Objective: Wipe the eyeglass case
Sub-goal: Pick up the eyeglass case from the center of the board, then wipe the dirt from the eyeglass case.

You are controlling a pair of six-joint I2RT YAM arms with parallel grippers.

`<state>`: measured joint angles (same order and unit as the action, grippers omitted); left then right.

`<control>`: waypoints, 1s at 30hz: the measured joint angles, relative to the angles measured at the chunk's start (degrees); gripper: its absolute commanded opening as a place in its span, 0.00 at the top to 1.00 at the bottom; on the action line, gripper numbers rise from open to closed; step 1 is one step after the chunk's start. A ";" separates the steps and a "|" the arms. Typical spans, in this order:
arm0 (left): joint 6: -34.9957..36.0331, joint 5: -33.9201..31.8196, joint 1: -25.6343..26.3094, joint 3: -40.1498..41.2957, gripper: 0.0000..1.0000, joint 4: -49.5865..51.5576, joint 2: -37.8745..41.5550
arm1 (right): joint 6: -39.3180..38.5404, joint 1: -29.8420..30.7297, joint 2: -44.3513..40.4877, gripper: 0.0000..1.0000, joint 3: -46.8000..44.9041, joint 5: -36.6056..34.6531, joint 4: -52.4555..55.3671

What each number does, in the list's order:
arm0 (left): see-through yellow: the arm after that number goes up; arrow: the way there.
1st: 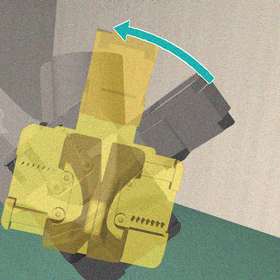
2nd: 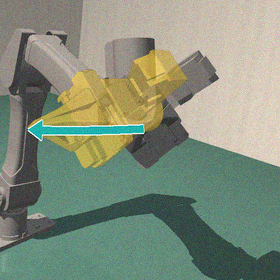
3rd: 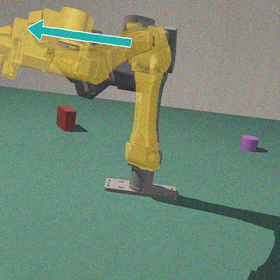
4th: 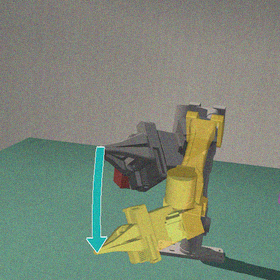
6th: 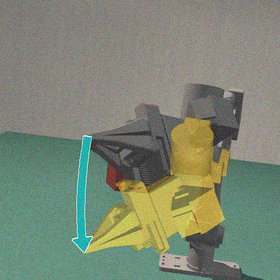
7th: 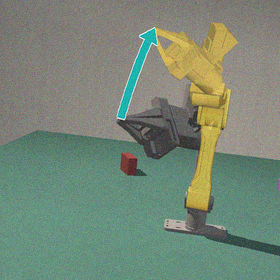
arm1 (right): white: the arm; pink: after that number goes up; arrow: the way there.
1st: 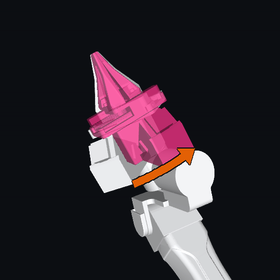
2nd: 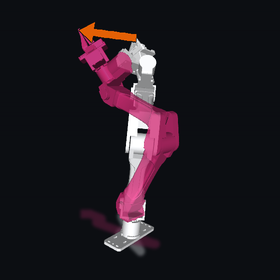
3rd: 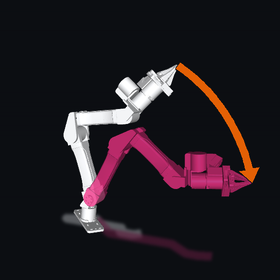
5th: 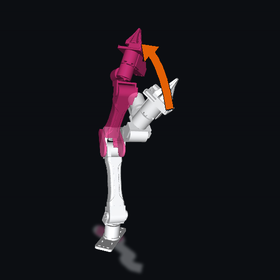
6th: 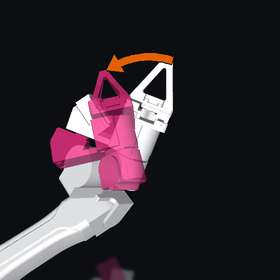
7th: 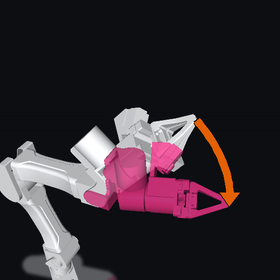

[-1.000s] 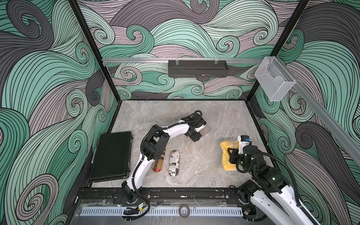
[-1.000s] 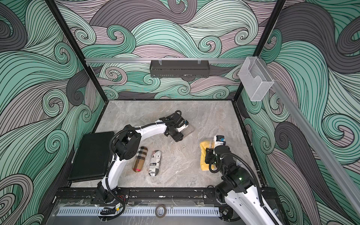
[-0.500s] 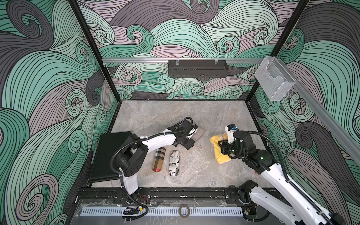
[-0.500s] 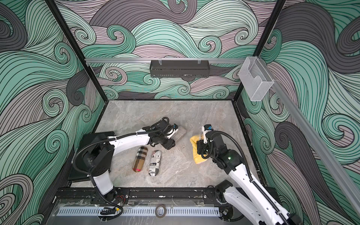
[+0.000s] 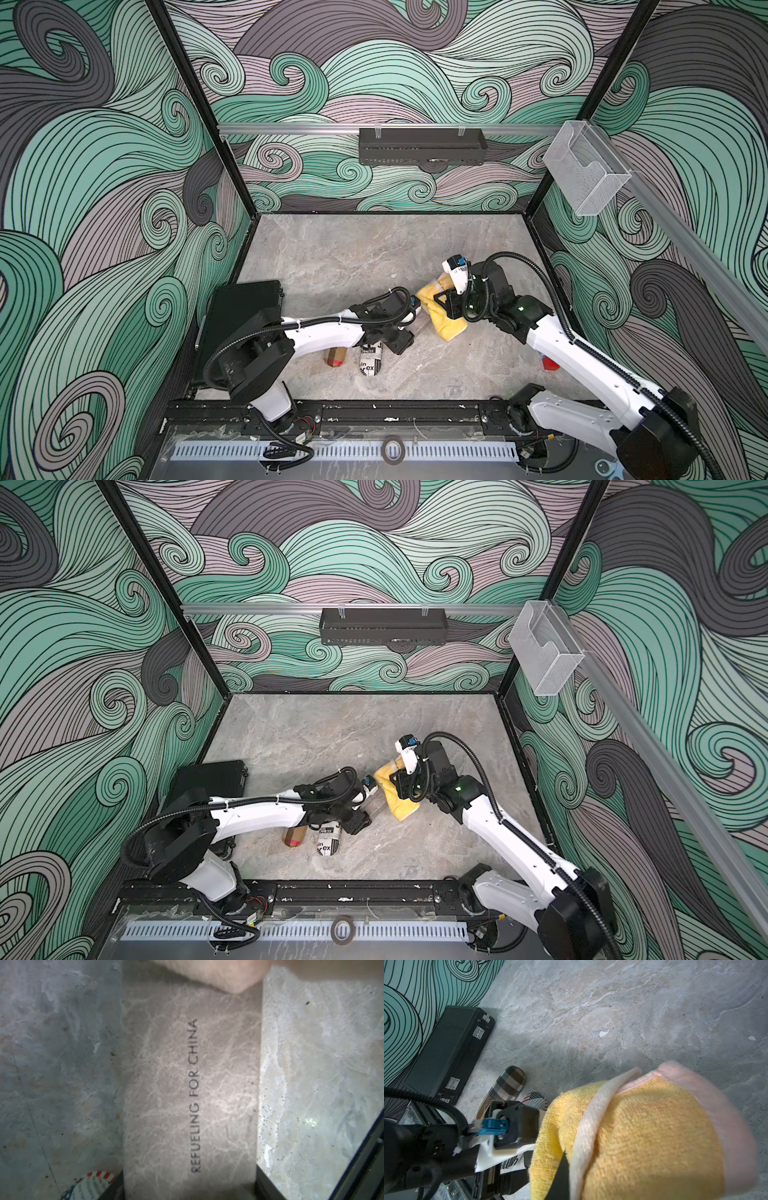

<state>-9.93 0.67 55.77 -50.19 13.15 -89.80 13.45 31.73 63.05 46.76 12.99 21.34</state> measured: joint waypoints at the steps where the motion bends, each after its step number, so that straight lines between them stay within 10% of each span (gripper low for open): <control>1: -0.26 0.09 0.24 0.94 0.50 -0.90 1.38 | 0.00 0.07 0.33 1.00 -0.59 0.22 -0.85; 18: -2.19 2.34 1.77 7.48 0.49 -4.04 10.91 | 1.57 4.63 2.71 1.00 -6.88 -2.32 -7.93; 30: -3.19 0.87 3.87 8.13 0.49 -7.50 10.95 | 3.30 7.93 0.72 1.00 -10.47 9.11 -12.00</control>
<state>-13.13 1.54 59.64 -42.06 5.65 -78.85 16.75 39.66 63.77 36.29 22.11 9.34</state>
